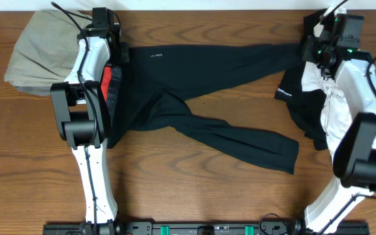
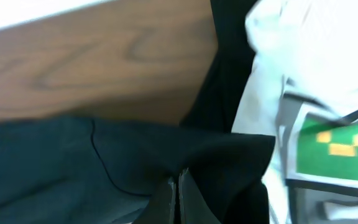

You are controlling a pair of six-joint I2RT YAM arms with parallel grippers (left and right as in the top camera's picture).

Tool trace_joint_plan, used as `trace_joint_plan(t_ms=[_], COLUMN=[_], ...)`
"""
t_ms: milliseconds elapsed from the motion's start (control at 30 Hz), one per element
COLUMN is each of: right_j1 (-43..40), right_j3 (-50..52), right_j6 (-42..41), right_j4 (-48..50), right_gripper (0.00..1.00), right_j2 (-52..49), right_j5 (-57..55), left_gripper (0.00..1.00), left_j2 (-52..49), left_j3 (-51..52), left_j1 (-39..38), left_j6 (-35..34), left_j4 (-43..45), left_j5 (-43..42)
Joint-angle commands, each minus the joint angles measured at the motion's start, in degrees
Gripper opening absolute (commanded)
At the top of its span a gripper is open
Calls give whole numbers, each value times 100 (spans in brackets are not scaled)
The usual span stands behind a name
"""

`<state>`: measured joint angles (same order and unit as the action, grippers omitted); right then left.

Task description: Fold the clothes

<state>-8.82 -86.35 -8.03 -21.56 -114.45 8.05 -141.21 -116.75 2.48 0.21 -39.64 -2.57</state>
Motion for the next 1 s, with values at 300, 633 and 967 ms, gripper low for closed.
trace_joint_plan(t_ms=[300,633,967], right_j1=[-133,-719,-861], right_j3=[-98,-94,334], right_j6=[98,-31,-769], right_j4=[-334,-1200,-739], right_gripper=[50,77,43], right_j2=[-144,94,37], right_j5=[-13,297,863], left_gripper=[25,25,25], left_j2=[-140,-140,-140], left_j3=[122,122,122], left_j1=[35,35,35], left_j6=[-52,-52,-55], left_j4=[-170,-170,-173], left_j5=[11,9,9])
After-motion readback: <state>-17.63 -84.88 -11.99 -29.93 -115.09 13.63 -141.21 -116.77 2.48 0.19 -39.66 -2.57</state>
